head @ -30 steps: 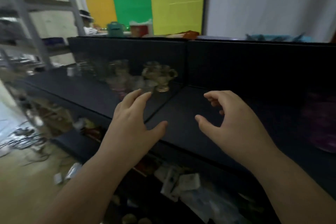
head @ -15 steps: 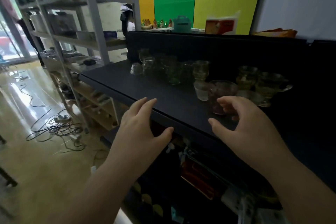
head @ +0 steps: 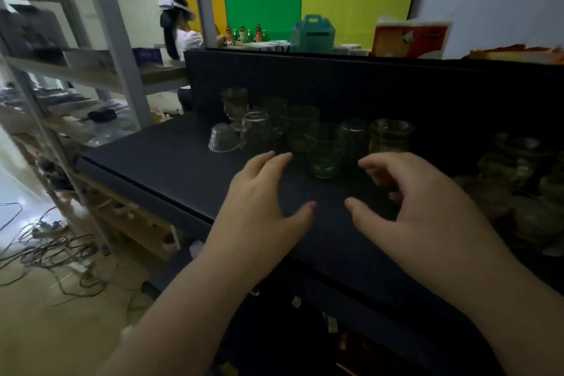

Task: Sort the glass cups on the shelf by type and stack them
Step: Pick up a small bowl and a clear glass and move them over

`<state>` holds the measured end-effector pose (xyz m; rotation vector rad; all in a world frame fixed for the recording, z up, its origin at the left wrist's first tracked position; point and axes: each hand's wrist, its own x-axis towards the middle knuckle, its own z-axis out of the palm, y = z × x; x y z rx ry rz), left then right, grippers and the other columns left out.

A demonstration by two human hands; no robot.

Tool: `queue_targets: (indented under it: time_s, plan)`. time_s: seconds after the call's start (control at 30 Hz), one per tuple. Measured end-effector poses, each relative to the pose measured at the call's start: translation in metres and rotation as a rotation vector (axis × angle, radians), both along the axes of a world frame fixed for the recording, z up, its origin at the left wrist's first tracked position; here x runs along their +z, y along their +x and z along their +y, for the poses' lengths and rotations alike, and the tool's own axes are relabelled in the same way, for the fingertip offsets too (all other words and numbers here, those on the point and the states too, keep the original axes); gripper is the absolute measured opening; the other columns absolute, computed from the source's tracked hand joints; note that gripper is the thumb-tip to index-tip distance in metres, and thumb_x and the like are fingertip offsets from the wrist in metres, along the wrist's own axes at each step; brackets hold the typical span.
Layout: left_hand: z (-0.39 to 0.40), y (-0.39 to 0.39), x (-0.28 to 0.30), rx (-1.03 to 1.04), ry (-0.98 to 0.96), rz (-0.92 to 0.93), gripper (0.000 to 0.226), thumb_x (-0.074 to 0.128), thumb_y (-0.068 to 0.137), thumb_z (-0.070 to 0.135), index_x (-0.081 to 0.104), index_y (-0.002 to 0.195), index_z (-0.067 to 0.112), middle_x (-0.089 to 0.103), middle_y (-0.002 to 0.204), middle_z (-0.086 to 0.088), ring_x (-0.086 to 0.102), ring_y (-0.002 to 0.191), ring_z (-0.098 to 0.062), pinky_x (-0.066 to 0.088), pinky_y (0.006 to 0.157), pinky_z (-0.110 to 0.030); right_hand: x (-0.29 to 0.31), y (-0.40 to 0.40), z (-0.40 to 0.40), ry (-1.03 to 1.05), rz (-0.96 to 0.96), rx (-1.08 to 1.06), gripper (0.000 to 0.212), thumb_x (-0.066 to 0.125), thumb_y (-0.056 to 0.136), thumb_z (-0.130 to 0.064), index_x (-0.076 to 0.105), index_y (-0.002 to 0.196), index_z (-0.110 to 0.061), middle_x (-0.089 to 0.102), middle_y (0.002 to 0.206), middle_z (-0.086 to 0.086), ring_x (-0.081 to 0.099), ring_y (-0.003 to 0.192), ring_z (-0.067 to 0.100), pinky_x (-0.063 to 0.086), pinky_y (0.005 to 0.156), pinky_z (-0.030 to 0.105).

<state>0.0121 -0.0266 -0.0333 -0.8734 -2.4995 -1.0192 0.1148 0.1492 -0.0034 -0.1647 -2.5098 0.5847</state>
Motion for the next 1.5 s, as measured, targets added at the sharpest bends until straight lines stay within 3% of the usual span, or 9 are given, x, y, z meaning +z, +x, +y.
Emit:
queue_targets:
  time_s: [0.2, 0.3, 0.53, 0.73, 0.87, 1.1, 1.3, 1.4, 1.5]
  plan:
    - [-0.032, -0.090, -0.008, -0.170, -0.034, 0.033, 0.076, 0.068, 0.085, 0.051, 0.032, 0.151, 0.039, 0.029, 0.155, 0.018, 0.029, 0.142, -0.005, 0.028, 0.104, -0.020, -0.008, -0.068, -0.047, 0.010, -0.061, -0.126, 0.052, 0.067, 0.084, -0.050, 0.055, 0.133, -0.038, 0.054, 0.121, -0.023, 0.052, 0.111, -0.005, 0.045, 0.092, 0.019]
    - [-0.067, -0.147, -0.005, -0.197, -0.088, 0.019, 0.074, 0.067, 0.084, 0.054, 0.035, 0.149, 0.039, 0.033, 0.153, 0.018, 0.034, 0.139, -0.006, 0.031, 0.104, -0.022, -0.009, -0.110, -0.079, -0.021, -0.109, -0.182, 0.047, 0.067, 0.087, -0.051, 0.055, 0.131, -0.042, 0.052, 0.118, -0.026, 0.051, 0.103, -0.008, 0.040, 0.083, 0.010]
    - [-0.114, -0.262, 0.015, -0.179, -0.283, 0.006, 0.068, 0.067, 0.083, 0.054, 0.044, 0.144, 0.034, 0.044, 0.146, 0.009, 0.047, 0.128, -0.017, 0.043, 0.101, -0.033, -0.007, -0.207, -0.131, -0.044, -0.174, -0.253, 0.047, 0.068, 0.089, -0.048, 0.056, 0.133, -0.037, 0.053, 0.119, -0.021, 0.053, 0.105, -0.003, 0.045, 0.085, 0.018]
    - [-0.095, -0.305, 0.027, -0.254, -0.512, -0.011, 0.068, 0.067, 0.082, 0.056, 0.044, 0.141, 0.031, 0.045, 0.141, -0.001, 0.052, 0.121, -0.025, 0.047, 0.097, -0.038, -0.001, -0.260, -0.140, 0.129, -0.150, -0.474, 0.065, 0.065, 0.088, -0.049, 0.039, 0.144, -0.029, 0.050, 0.132, 0.000, 0.058, 0.104, 0.017, 0.053, 0.079, 0.031]
    - [-0.075, -0.314, 0.027, -0.340, -0.527, -0.067, 0.060, 0.067, 0.082, 0.056, 0.051, 0.134, 0.030, 0.053, 0.131, 0.000, 0.056, 0.107, -0.019, 0.044, 0.082, -0.031, 0.001, -0.282, -0.131, 0.166, -0.267, -0.569, 0.079, 0.063, 0.086, -0.055, 0.028, 0.150, -0.025, 0.047, 0.134, 0.009, 0.059, 0.107, 0.027, 0.051, 0.077, 0.037]
    - [-0.066, -0.319, 0.023, -0.378, -0.588, -0.070, 0.047, 0.068, 0.079, 0.061, 0.056, 0.113, 0.031, 0.062, 0.104, 0.008, 0.058, 0.091, -0.014, 0.047, 0.075, -0.033, 0.010, -0.299, -0.122, 0.136, -0.402, -0.563, 0.070, 0.061, 0.081, -0.065, 0.044, 0.137, -0.027, 0.063, 0.111, 0.004, 0.064, 0.092, 0.025, 0.056, 0.080, 0.040]
    - [-0.082, -0.321, 0.024, -0.312, -0.389, -0.202, 0.050, 0.066, 0.075, 0.071, 0.055, 0.108, 0.034, 0.061, 0.093, 0.013, 0.059, 0.082, -0.006, 0.052, 0.073, -0.032, 0.014, -0.288, -0.118, 0.087, -0.382, -0.553, 0.085, 0.068, 0.076, -0.067, 0.038, 0.145, -0.028, 0.065, 0.117, -0.003, 0.065, 0.099, 0.021, 0.057, 0.084, 0.040]
    - [-0.095, -0.321, 0.026, -0.320, -0.096, -0.495, 0.043, 0.069, 0.077, 0.065, 0.051, 0.103, 0.035, 0.061, 0.095, 0.009, 0.064, 0.084, -0.011, 0.056, 0.070, -0.034, 0.009, -0.277, -0.118, -0.033, -0.320, -0.541, 0.087, 0.068, 0.076, -0.066, 0.033, 0.149, -0.034, 0.064, 0.125, -0.004, 0.064, 0.105, 0.020, 0.056, 0.088, 0.039]
    - [-0.104, -0.319, 0.028, -0.366, 0.198, -0.838, 0.051, 0.070, 0.082, 0.057, 0.054, 0.121, 0.029, 0.059, 0.111, 0.001, 0.066, 0.095, -0.020, 0.058, 0.066, -0.033, 0.010, -0.267, -0.120, -0.171, -0.244, -0.545, 0.076, 0.069, 0.078, -0.065, 0.042, 0.142, -0.035, 0.062, 0.124, -0.008, 0.062, 0.106, 0.017, 0.054, 0.088, 0.036]
